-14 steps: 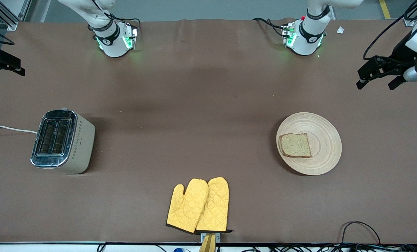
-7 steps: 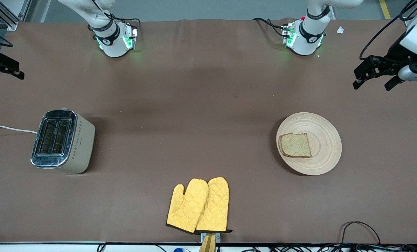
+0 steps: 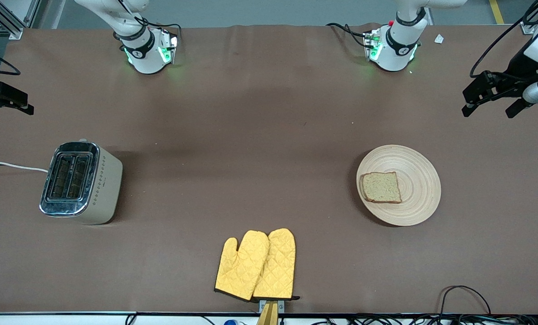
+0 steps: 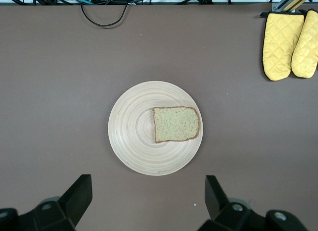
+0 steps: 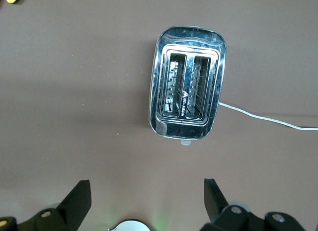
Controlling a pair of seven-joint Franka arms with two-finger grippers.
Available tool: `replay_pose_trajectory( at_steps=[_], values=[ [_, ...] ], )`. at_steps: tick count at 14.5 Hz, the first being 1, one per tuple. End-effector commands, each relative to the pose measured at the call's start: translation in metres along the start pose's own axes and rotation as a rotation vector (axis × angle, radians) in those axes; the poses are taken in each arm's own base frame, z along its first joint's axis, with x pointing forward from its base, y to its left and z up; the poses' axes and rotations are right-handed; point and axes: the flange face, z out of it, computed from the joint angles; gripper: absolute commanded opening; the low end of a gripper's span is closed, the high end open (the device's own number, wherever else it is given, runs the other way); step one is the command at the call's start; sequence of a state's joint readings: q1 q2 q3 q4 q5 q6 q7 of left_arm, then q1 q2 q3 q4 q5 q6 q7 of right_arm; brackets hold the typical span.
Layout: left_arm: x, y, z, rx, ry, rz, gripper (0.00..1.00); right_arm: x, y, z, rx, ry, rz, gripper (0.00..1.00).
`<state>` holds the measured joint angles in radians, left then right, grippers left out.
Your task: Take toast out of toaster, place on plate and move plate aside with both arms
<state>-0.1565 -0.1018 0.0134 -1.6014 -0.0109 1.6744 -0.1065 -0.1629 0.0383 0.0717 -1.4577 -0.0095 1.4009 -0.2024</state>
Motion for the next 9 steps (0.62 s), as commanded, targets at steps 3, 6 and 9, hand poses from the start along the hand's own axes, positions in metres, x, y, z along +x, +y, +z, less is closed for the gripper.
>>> replay_pose_trajectory(
  at_steps=[3,6,9],
  values=[
    [0.004,0.019,0.007,0.025,-0.077,-0.023,1.00,-0.009,-0.007,-0.011,0.001,0.008,-0.007,1.00],
    [0.016,0.023,0.018,0.017,-0.097,-0.030,1.00,-0.007,-0.020,-0.012,0.023,0.014,-0.029,1.00],
    [0.025,0.018,0.011,0.018,-0.073,-0.038,1.00,-0.003,-0.028,-0.014,0.007,0.034,-0.022,1.00]
  ],
)
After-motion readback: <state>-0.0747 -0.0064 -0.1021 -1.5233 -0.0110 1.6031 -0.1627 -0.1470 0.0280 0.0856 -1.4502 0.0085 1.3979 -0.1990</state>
